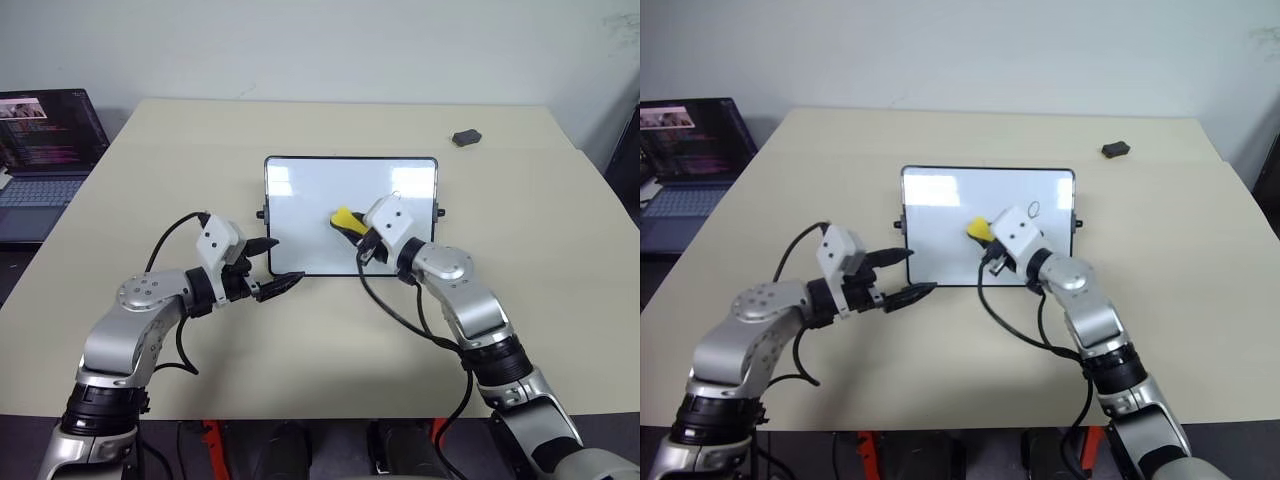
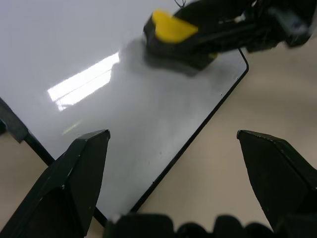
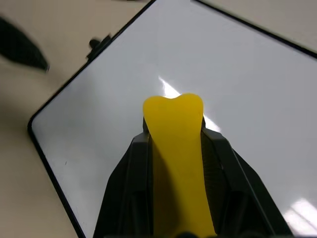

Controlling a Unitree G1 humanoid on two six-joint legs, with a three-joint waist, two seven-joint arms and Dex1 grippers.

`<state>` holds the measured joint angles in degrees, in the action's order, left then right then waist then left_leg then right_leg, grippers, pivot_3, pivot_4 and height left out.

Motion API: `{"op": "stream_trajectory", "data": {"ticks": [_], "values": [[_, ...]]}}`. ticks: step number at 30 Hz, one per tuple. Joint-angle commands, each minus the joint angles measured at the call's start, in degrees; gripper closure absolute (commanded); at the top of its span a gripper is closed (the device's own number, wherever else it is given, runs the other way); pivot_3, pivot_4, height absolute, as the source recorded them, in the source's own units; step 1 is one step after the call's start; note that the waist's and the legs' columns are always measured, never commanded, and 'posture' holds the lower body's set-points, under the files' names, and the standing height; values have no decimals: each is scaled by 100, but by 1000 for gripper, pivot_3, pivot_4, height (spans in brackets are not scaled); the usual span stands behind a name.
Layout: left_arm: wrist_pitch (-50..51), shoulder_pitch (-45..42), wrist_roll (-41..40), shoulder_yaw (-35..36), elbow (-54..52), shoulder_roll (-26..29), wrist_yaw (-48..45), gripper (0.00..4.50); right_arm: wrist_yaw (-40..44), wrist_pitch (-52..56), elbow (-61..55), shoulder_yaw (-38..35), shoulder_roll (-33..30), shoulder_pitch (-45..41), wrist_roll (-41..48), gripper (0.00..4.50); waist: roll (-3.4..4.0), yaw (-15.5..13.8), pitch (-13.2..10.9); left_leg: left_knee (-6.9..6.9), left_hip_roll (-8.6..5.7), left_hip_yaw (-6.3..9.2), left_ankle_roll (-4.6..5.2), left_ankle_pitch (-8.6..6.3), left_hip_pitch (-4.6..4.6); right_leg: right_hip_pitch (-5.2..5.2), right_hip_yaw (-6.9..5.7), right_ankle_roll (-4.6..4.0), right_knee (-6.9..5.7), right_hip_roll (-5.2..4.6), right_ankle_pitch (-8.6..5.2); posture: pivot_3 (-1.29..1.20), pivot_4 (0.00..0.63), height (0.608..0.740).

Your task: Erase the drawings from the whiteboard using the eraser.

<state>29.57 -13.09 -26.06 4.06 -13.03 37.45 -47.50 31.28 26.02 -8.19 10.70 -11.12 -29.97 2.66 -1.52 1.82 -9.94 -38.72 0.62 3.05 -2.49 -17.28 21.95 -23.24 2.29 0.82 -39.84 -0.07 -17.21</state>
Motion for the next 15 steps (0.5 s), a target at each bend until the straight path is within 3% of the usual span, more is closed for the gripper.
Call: {"op": "stream_trajectory", "data": {"ticks": [1,10,15], "values": [[26,222,-128,286,-411,-52,226,0,227,490,-881,-457,-220,292,642,3516,0,-3,0,1,0,0,0,-1,1,0,0,0,3,-1,0,0,150,740],[80,495,-174,309,-736,-157,489,0,409,598,-1625,-1042,-1175,1561,1028,3516,0,-16,0,-2,-5,0,0,1,-5,6,-2,1,-3,-5,0,0,150,740],[120,372,-205,261,-725,-139,429,0,297,409,-1918,-1183,-1319,2353,1111,3516,0,-10,0,-2,-5,-2,0,1,-5,6,0,2,-2,-4,-1,0,150,740]]}}
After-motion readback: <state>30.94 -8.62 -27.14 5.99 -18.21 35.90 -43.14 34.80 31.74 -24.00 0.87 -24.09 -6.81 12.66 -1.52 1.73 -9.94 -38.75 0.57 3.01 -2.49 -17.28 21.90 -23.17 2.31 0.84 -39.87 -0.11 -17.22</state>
